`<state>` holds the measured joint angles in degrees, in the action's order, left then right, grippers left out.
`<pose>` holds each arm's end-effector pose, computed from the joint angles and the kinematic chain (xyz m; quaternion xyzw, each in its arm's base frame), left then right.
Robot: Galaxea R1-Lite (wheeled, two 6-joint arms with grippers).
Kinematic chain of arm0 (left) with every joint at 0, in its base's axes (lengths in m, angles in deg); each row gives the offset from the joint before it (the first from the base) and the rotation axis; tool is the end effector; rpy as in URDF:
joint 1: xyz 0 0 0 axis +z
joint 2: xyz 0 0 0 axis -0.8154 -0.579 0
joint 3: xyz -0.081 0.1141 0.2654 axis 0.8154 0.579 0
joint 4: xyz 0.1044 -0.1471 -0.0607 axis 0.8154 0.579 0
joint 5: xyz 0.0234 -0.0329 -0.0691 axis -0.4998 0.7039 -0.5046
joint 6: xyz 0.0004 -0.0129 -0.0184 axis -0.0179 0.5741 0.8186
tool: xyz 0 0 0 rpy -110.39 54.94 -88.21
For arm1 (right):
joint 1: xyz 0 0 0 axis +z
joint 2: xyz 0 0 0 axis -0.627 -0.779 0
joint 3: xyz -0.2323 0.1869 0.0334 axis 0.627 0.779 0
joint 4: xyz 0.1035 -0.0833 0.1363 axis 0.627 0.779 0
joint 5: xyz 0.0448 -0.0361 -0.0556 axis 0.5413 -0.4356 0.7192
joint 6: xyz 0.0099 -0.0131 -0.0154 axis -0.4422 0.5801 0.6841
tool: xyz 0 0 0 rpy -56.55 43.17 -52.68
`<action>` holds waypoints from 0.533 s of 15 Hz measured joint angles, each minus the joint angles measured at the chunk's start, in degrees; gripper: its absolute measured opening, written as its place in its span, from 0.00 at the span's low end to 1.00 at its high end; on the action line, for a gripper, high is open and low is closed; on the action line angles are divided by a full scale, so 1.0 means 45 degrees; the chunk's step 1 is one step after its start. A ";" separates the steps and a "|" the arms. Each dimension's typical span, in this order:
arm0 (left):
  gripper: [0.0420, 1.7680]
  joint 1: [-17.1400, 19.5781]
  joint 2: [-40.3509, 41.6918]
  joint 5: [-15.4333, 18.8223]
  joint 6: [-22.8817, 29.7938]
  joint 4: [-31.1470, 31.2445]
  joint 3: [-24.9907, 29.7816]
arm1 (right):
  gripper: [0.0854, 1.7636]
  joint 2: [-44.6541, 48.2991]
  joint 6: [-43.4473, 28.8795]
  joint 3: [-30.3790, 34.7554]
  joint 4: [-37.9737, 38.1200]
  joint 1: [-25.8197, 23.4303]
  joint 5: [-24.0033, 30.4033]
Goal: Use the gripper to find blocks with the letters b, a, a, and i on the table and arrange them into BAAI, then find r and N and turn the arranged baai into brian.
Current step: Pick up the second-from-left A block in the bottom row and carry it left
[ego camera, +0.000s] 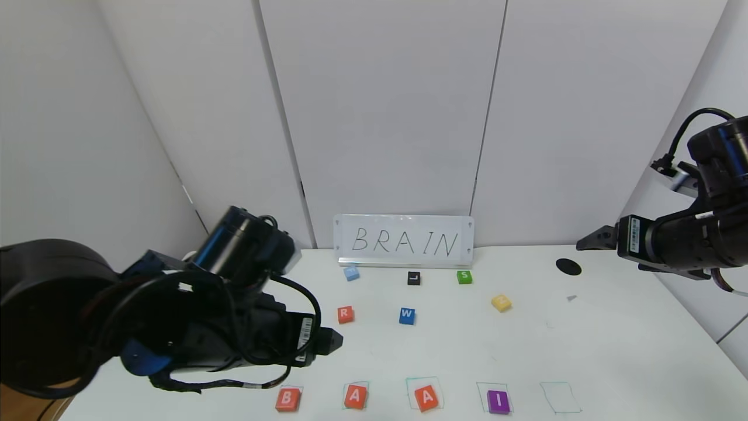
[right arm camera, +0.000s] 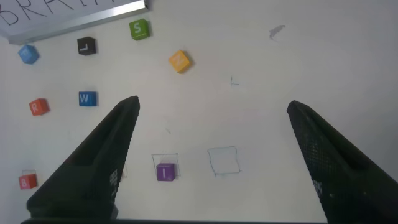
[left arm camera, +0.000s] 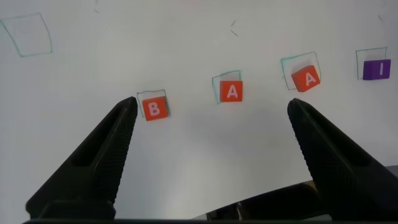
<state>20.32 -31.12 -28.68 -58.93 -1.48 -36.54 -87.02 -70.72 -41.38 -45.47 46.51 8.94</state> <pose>0.2207 -0.1458 0.1748 -0.0093 0.4406 -0.1019 0.8919 0.2792 0.0371 0.2283 0.1621 0.3778 -0.0252 0.9112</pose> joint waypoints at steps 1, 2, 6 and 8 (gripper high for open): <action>0.97 -0.0466 -0.0447 -0.0309 0.0645 -0.0019 0.0003 | 0.97 -0.0011 0.0016 -0.0033 -0.0011 -0.0041 0.0000; 0.97 -0.0810 -0.0864 -0.0685 0.1040 -0.0024 0.0014 | 0.97 -0.0022 0.0022 -0.0038 -0.0005 -0.0084 0.0000; 0.97 -0.1379 -0.2148 -0.0924 0.1289 -0.0255 0.0320 | 0.97 -0.0060 0.0024 -0.0079 -0.0038 -0.0157 -0.0022; 0.97 -0.1528 -0.2909 -0.0959 0.1308 -0.0967 0.0504 | 0.97 -0.0108 0.0030 -0.0079 -0.0054 -0.0165 -0.0041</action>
<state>13.44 -44.22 -33.00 -53.04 -5.83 -34.27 -87.51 -70.59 -41.73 -45.71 45.77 8.75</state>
